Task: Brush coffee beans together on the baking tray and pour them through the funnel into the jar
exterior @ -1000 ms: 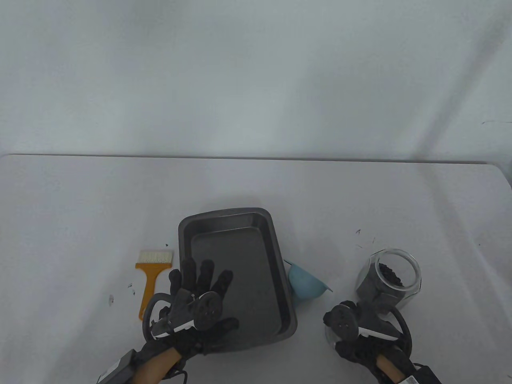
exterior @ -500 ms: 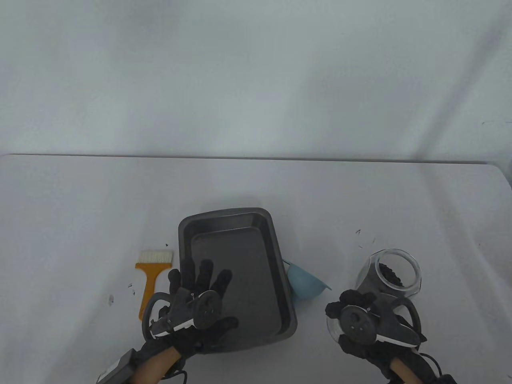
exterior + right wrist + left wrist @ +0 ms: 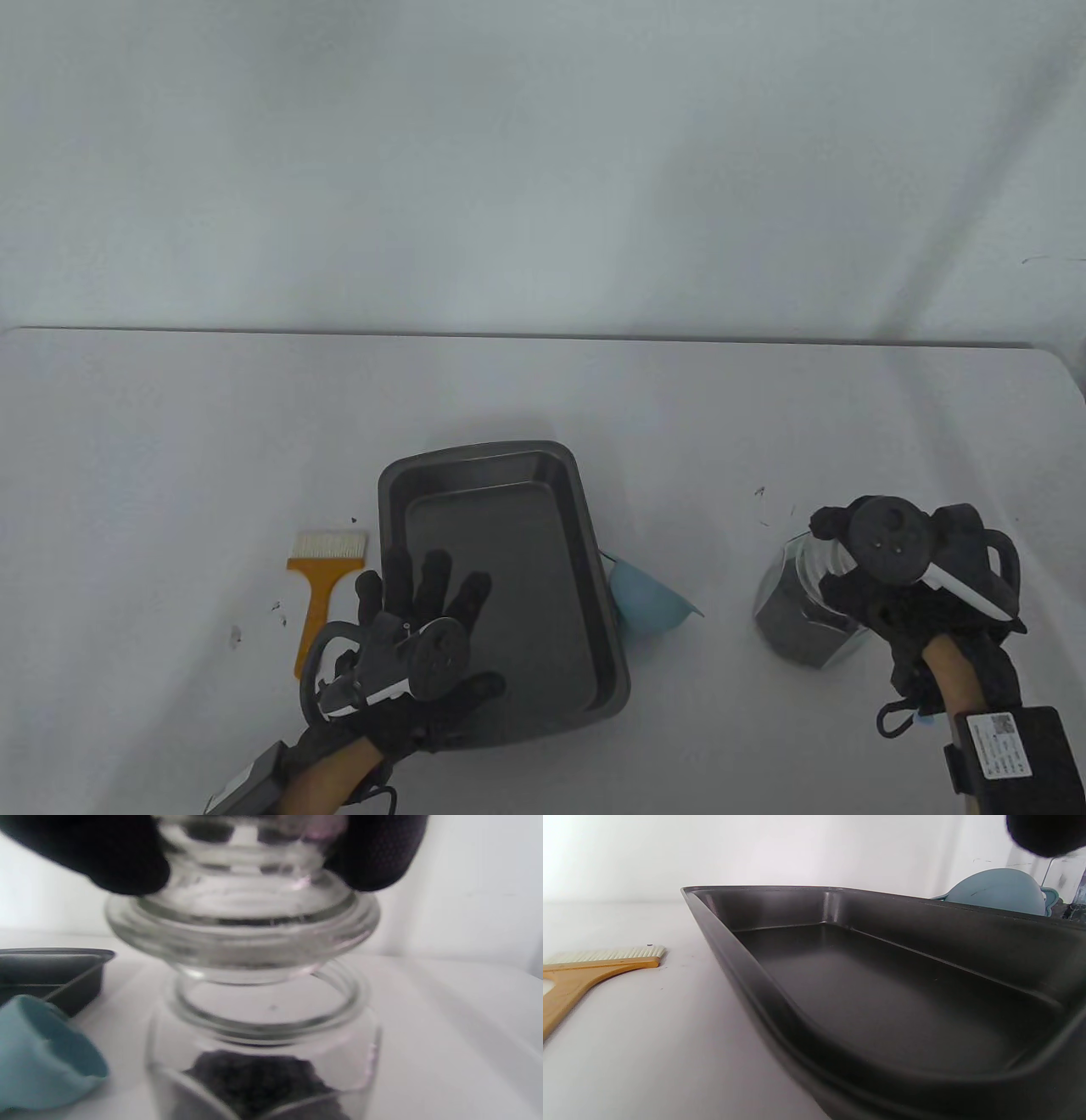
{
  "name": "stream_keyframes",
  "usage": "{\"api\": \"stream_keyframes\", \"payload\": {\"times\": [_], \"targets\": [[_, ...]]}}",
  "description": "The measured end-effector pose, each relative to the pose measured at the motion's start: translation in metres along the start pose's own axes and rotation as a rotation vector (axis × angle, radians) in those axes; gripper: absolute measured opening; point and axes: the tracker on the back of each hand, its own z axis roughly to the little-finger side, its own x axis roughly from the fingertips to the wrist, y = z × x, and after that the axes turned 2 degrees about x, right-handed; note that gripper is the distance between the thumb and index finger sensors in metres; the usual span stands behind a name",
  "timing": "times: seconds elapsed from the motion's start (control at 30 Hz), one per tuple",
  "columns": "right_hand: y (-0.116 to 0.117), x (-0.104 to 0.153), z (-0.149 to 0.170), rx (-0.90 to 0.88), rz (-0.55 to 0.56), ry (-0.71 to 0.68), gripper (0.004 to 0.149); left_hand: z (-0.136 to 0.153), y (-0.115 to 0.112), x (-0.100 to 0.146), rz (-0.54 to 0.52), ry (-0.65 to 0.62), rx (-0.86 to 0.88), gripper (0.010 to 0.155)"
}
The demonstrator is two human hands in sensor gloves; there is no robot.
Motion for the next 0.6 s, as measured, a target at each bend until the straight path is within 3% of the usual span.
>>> {"api": "stream_keyframes", "payload": {"times": [0.23,0.6], "targets": [[0.012,-0.009,0.014,-0.04,-0.021,0.033,0.063,0.001,-0.001,-0.001,0.006,0.005,0.001,0.098],[0.017,-0.02,0.001,-0.036,-0.024,0.014,0.063,0.001,-0.001,0.0,0.014,0.01,0.001,0.098]]}}
